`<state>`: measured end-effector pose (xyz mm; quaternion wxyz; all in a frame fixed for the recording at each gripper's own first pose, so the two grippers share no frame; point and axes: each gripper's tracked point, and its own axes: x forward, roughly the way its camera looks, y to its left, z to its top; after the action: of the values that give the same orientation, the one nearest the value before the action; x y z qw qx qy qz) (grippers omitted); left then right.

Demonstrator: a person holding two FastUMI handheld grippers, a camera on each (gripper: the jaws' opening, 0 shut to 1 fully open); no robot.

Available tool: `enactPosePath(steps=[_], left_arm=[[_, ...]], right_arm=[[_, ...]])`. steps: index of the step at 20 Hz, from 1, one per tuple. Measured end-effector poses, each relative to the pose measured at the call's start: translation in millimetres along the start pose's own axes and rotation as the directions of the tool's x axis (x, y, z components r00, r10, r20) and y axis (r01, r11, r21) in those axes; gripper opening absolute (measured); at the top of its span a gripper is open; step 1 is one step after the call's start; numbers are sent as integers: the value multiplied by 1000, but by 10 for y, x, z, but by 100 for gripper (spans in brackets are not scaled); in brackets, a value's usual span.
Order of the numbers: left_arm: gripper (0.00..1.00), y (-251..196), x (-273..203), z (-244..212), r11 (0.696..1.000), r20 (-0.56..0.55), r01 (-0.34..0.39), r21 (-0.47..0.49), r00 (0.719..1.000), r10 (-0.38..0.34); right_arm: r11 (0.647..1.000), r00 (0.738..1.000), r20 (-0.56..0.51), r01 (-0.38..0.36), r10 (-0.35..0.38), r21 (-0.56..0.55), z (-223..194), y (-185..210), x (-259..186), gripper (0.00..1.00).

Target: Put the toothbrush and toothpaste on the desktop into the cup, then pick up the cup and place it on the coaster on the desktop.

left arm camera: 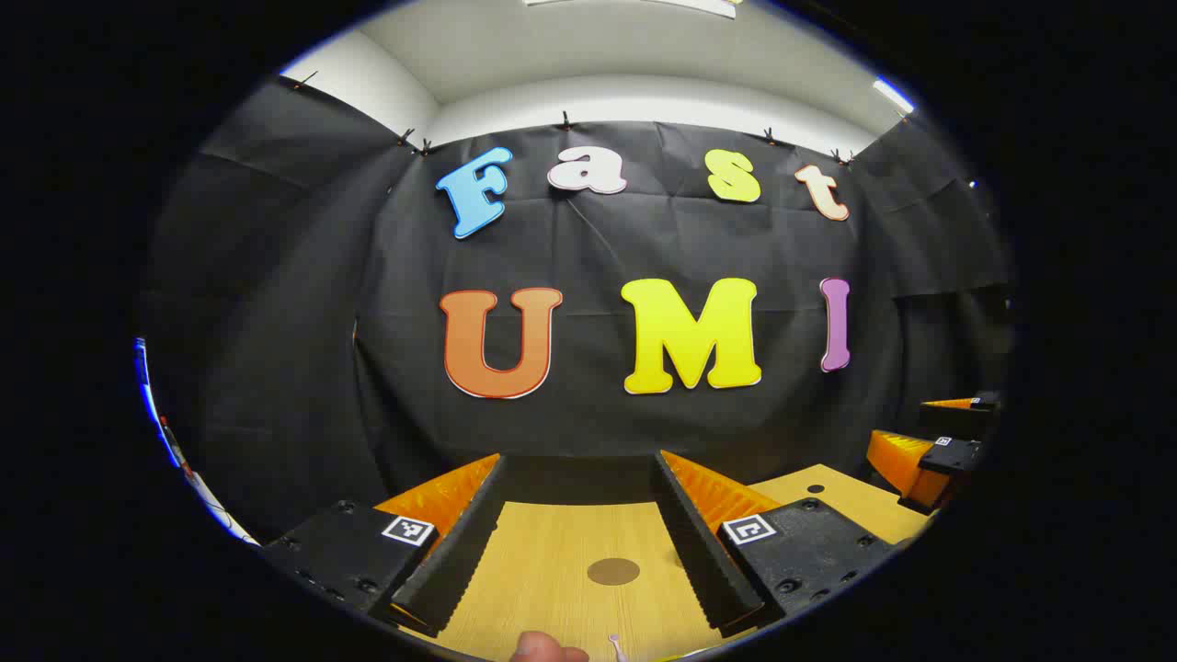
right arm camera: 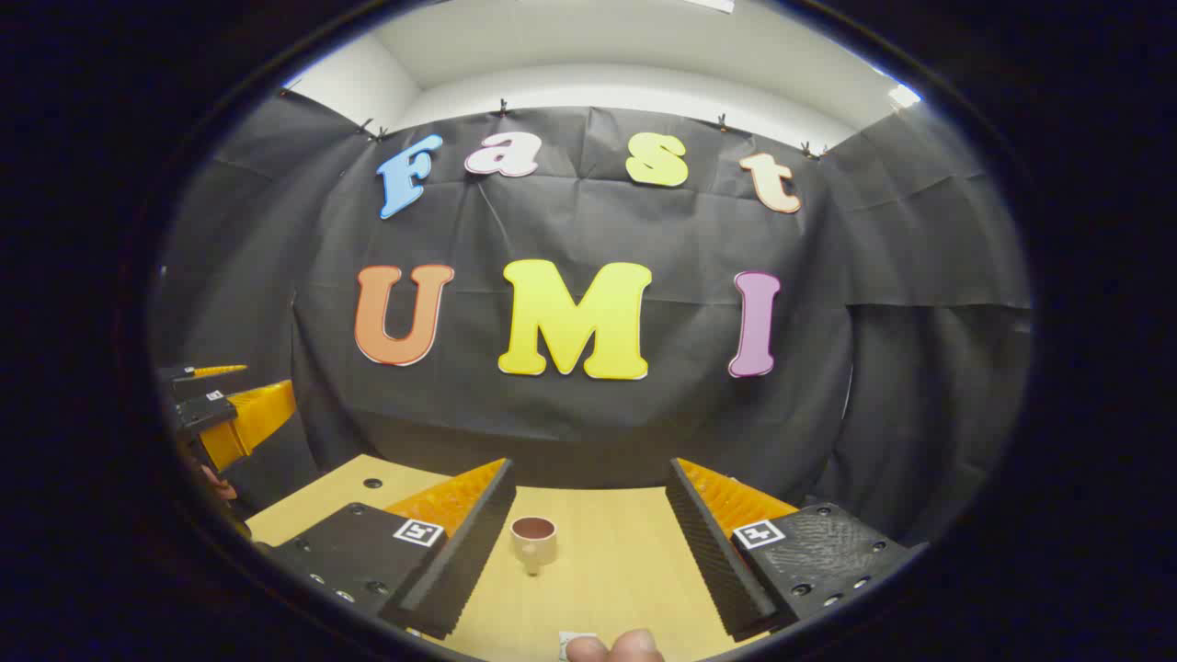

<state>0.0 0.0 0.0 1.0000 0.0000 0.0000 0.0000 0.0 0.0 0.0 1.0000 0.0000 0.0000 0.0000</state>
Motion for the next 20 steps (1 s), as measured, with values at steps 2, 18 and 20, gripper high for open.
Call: enactPosePath(steps=[2,18,20], left_arm=[[98,-20,89,85,999,6,23,23,1000,-23],[100,-284,942,121,996,71,87,4,994,-87],[100,-317,1045,73,997,67,78,-12,995,-77]], right_arm=[[1000,1000,-4,-5,5,1,8,18,24,98],[999,998,-60,-33,33,9,-217,70,342,98],[999,997,-63,-38,39,12,-242,96,388,98]])
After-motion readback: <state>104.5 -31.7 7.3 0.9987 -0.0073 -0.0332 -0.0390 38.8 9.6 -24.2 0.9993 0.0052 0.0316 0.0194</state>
